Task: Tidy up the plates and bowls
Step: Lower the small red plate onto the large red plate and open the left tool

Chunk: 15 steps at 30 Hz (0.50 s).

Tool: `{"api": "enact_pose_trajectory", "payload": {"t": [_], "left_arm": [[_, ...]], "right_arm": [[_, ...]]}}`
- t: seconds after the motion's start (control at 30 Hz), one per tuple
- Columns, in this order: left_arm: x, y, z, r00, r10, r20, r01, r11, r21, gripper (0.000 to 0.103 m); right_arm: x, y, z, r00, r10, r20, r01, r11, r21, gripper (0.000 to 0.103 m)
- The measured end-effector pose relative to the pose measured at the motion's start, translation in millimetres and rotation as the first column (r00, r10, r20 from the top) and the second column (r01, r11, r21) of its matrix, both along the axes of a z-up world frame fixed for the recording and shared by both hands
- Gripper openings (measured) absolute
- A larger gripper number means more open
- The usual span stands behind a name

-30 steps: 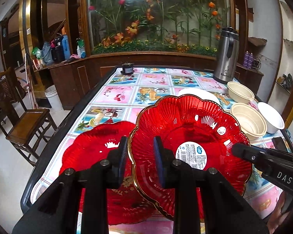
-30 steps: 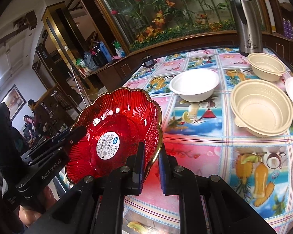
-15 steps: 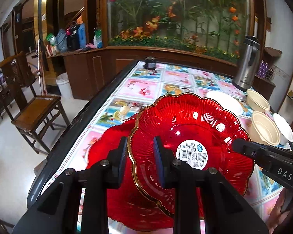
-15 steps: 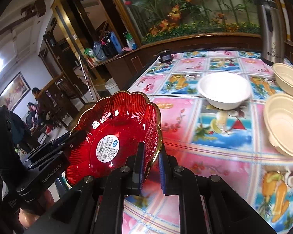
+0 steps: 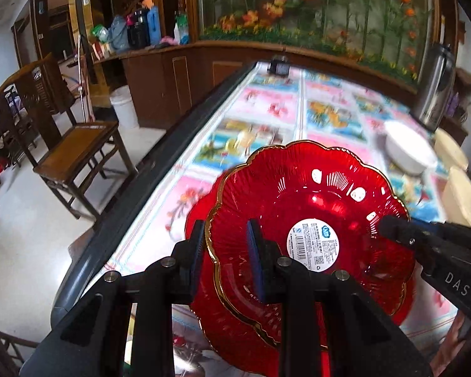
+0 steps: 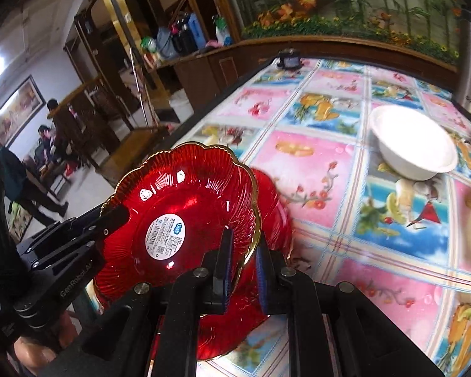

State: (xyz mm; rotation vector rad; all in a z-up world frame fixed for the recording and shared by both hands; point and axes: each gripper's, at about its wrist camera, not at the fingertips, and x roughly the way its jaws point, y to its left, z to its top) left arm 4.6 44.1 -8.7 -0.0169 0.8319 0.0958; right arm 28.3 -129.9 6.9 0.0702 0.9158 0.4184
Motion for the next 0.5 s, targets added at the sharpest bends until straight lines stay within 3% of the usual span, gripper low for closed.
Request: {"api": "enact_pose_trajectory", "payload": {"t": [0.23,0.4,0.5], "left_arm": [[2.5,-8.1,-9.8,0.999,-0.005,-0.05,0.008,0.997,0.07,0.023],[2.6,-9.8,-11.7,0.998,-0.01,-0.067,0.017,0.995,0.103,0.024],[2.6,-10.9,-11.8,0.996,-0.029,-0.088,0.036,0.996,0.082,0.041]], "right_arm": [[4.5,11.6,-12.7,1.0,0.026,0.0,-0.025,0.996,-0.083,0.015],[2.0,26.7,-13.4,0.997,0.073,0.041,-0.063,0.978,-0.199,0.018],[0.5,29.9,-13.1,0.995,0.084,0.055,-0.07,0.972,-0.224,0.018]]}}
